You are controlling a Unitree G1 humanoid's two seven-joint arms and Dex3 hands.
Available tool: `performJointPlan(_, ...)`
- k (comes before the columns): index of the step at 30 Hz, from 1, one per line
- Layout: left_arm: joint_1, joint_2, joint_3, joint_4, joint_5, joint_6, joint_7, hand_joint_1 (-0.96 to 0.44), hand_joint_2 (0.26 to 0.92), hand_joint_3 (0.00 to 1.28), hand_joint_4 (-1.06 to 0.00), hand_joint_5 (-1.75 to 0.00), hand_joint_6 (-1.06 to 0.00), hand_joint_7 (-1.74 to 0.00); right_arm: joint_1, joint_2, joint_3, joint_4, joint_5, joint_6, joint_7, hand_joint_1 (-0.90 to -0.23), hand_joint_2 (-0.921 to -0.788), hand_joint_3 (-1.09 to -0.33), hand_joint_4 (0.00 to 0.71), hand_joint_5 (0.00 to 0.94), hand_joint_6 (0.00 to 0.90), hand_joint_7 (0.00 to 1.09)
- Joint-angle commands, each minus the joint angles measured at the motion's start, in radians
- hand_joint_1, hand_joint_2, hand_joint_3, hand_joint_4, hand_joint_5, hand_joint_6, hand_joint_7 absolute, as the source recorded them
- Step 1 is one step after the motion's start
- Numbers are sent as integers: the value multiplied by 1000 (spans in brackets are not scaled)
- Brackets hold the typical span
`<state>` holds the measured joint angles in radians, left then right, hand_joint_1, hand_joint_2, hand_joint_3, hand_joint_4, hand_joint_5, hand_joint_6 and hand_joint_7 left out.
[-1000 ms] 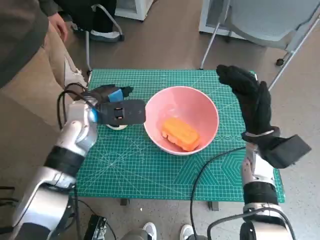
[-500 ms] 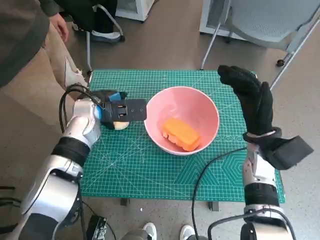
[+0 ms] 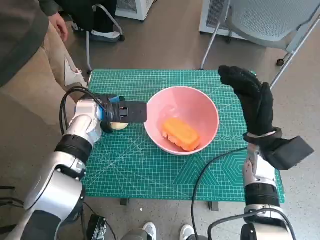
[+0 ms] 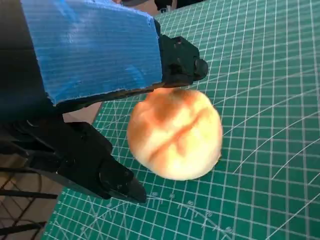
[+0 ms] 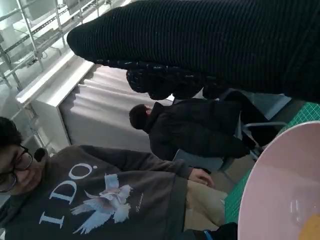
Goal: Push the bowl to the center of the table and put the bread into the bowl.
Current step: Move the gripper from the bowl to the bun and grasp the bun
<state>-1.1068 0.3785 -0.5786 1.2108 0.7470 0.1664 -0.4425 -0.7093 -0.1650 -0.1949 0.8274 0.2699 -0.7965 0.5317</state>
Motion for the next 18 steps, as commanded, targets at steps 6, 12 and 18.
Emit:
performJointPlan(6,-31,-15,-20,57,8,-28,22,-174,693,4,-128,-34,-179,-6,27,-2,-1,7,-4,19,-6,-712,-921,-814,134,1,-1,418)
performJointPlan(12,-33,-32,-28,87,7,-32,42,-164,690,2,-157,-32,-184,-5,30,-4,-2,4,0,23,-3,-714,-921,-807,134,0,-1,418)
performJointPlan(18,-30,-48,-37,108,9,-32,59,-161,693,3,-146,-16,-187,-5,35,-8,-3,1,-1,22,-1,-715,-921,-805,134,0,-1,417)
